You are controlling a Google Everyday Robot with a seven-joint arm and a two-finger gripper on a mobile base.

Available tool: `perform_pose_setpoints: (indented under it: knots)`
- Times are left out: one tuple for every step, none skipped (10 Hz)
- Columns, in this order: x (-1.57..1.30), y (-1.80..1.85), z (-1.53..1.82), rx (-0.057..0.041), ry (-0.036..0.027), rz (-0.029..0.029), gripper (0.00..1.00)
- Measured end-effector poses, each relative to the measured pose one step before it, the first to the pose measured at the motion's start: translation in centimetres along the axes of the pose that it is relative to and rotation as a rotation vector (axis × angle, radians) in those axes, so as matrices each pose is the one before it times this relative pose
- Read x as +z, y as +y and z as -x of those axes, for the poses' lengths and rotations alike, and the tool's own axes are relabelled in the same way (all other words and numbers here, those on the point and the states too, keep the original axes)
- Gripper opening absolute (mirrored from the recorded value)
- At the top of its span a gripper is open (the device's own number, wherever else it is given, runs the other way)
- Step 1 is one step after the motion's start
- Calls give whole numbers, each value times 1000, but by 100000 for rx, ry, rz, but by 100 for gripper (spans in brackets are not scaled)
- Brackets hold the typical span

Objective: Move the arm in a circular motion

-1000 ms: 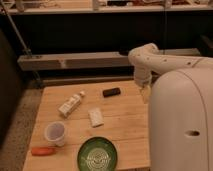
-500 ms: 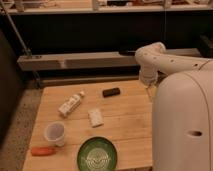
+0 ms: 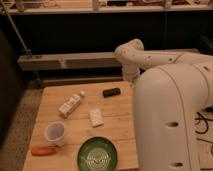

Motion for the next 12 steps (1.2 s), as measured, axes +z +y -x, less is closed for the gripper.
perform_pose_setpoints:
  knots:
    - [-348,-574,1374,-2299,799,284,80]
    - [-593,-861,2130,-3556,1104,212,80]
    - [-822,-1161,2743,-4547,1105,438,80]
    - [-799,-763,1684,-2392,214,377,80]
    - [-644,-788,1483,-2501,349,325,80]
    - [-771,-507,1601,-3287,543,143,80]
    - [-538,-71,1333,-2542,308,62,80]
    - [-737,60,1561,-2307,337,130,80]
    - [-1044,-75,2082,-3175,-142,499,80]
    - [-982,-561,1570,-2476,-431,440,80]
    - [-188,-202,424,-384,-116,300,80]
    - [-68,169,373,-408,-122,316,80]
